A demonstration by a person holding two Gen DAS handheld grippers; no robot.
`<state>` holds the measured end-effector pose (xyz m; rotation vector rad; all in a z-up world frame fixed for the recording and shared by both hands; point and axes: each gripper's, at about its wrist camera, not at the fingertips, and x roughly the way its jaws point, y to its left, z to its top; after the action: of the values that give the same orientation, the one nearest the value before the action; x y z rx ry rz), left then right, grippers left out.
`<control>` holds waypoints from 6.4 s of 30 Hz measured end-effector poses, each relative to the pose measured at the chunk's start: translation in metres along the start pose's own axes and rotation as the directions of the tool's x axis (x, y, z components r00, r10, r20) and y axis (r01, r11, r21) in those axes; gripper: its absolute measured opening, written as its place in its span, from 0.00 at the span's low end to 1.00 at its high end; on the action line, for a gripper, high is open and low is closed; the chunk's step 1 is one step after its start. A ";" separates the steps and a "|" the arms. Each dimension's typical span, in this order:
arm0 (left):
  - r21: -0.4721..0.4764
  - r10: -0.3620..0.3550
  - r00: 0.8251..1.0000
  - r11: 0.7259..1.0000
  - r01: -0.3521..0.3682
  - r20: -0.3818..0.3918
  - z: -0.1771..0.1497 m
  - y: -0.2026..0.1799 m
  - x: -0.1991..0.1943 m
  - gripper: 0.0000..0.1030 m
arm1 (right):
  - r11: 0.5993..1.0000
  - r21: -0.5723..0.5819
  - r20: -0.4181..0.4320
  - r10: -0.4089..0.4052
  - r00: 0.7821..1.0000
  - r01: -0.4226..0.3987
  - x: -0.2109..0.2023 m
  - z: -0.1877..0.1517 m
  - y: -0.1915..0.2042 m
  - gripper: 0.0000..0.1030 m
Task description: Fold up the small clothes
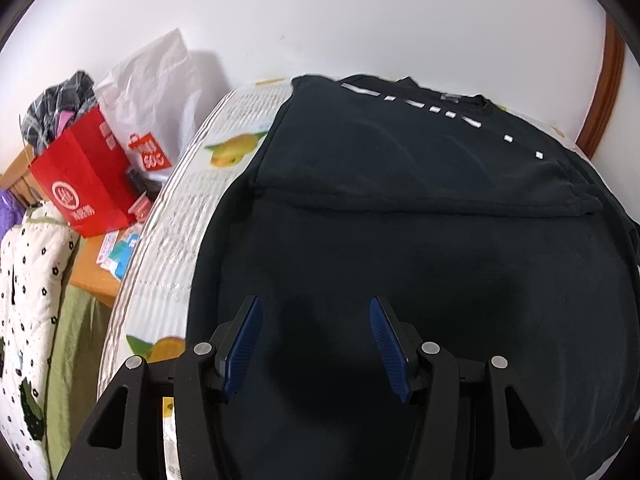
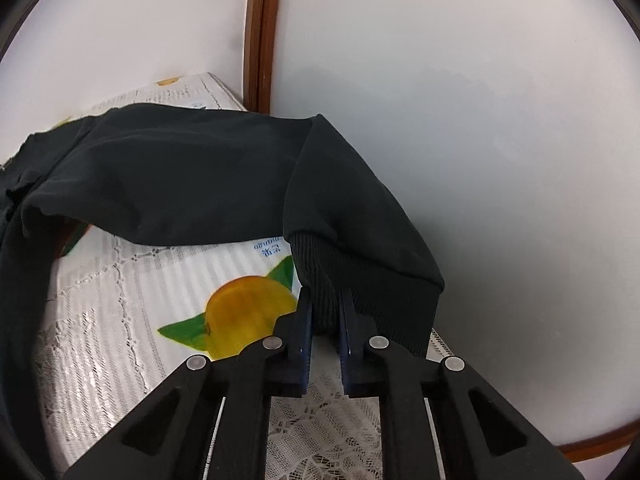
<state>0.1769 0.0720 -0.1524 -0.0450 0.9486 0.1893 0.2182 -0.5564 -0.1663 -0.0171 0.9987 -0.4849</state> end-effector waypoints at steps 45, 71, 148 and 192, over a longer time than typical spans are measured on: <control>-0.017 -0.037 0.998 0.999 0.038 0.041 -0.015 0.066 0.037 0.67 | 0.459 -0.300 -0.255 0.806 0.534 -0.836 -0.217 0.022 0.556 0.24; 0.000 -0.030 0.999 1.000 0.030 0.013 -0.006 0.051 0.015 0.67 | 0.871 -0.377 -0.026 0.330 0.943 -0.315 -0.076 0.011 0.284 0.40; 0.023 -0.126 0.989 0.992 0.125 0.081 -0.123 0.041 -0.043 0.38 | 0.879 -0.220 -0.014 0.431 0.902 -0.424 -0.153 -0.153 0.122 0.38; -0.036 -0.178 0.943 0.980 0.196 0.279 0.085 0.023 -0.039 0.07 | 0.798 -0.097 0.176 0.602 0.779 -0.595 -0.155 0.036 0.174 0.10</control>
<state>0.2189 0.0992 -0.0701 -0.1635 0.6557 0.0469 0.2451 -0.3462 -0.0626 0.2148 0.7587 0.1276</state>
